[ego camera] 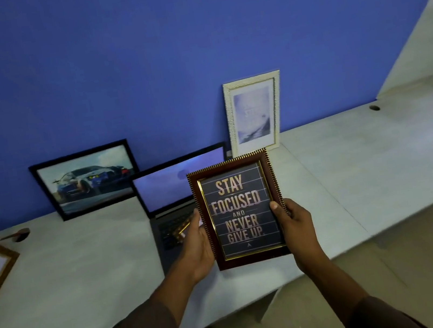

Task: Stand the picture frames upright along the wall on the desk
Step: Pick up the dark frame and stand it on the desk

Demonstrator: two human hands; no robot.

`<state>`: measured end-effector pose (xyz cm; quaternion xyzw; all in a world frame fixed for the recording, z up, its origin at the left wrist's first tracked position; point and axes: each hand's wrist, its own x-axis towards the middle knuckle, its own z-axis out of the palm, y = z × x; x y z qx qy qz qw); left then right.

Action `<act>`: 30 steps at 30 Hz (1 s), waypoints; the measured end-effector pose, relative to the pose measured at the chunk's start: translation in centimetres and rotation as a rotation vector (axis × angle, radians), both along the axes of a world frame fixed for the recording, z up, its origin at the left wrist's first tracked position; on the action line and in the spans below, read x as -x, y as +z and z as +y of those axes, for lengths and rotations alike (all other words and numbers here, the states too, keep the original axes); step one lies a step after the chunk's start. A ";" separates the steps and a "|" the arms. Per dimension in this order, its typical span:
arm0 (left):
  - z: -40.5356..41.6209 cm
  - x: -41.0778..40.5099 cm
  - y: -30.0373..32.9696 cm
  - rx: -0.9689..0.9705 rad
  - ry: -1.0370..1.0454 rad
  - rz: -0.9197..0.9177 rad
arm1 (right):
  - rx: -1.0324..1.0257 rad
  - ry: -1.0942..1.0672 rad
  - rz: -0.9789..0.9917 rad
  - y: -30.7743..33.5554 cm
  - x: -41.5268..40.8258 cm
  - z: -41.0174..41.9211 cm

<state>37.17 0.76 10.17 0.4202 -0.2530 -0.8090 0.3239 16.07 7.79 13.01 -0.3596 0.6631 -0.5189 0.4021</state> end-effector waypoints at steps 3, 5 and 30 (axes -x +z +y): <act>-1.9 3.3 -0.4 -0.015 -0.035 -0.022 | -0.020 -0.052 -0.028 -0.4 2.5 -0.7; -3.4 5.7 -1.0 -0.063 -0.036 -0.033 | -0.043 -0.076 -0.026 -0.8 4.3 -1.6; -15.9 24.1 -3.5 0.131 -0.392 -0.586 | -0.179 0.016 0.324 -6.0 25.6 -16.3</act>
